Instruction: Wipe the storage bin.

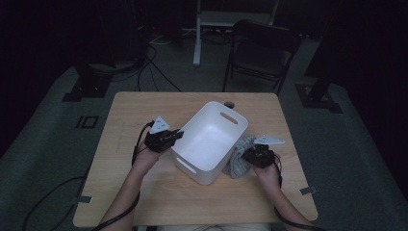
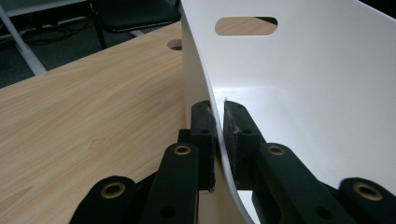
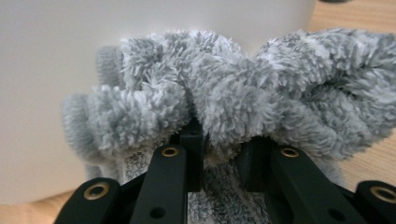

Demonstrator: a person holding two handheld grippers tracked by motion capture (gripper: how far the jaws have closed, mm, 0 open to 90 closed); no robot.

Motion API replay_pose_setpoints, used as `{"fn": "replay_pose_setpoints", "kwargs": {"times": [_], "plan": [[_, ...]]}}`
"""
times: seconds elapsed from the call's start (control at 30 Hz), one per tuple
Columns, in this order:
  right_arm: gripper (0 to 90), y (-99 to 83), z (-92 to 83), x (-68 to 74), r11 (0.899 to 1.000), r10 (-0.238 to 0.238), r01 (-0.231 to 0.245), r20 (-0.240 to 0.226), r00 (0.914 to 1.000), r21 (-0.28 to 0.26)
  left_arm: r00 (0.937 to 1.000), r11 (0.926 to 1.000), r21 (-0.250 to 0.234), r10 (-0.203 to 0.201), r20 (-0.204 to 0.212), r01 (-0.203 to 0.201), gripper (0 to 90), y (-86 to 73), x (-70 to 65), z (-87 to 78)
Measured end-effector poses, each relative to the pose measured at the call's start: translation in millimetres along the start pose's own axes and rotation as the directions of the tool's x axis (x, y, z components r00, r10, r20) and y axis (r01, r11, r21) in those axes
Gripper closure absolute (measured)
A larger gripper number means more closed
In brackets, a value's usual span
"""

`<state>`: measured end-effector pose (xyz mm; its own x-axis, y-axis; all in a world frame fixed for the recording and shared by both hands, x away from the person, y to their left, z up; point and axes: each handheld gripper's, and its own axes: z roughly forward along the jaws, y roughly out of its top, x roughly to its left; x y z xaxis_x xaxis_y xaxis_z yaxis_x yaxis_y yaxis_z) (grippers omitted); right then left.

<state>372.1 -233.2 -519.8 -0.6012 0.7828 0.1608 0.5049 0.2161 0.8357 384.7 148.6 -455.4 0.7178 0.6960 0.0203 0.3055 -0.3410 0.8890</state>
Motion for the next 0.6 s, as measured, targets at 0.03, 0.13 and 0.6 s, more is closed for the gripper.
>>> {"fn": "replay_pose_setpoints", "kwargs": {"times": [0.03,0.13,0.6], "plan": [[75.1,-1.0,2.5,-1.2,1.000,0.000,0.000,0.005,1.0000,0.007,1.0000,1.0000,-0.001,-0.004,-0.001,0.004,83.1,0.0,-0.1,0.1],[74.6,-5.3,8.6,-4.9,1.000,0.011,-0.011,0.010,0.9999,0.027,0.9998,0.9999,-0.001,-0.012,-0.013,0.012,83.1,0.0,-0.7,0.2],[74.8,20.1,-37.0,21.7,0.990,-0.044,0.025,-0.138,0.9895,-0.141,0.9987,0.9995,-0.005,-0.033,-0.039,0.032,83.3,0.1,-3.7,0.8]]}}
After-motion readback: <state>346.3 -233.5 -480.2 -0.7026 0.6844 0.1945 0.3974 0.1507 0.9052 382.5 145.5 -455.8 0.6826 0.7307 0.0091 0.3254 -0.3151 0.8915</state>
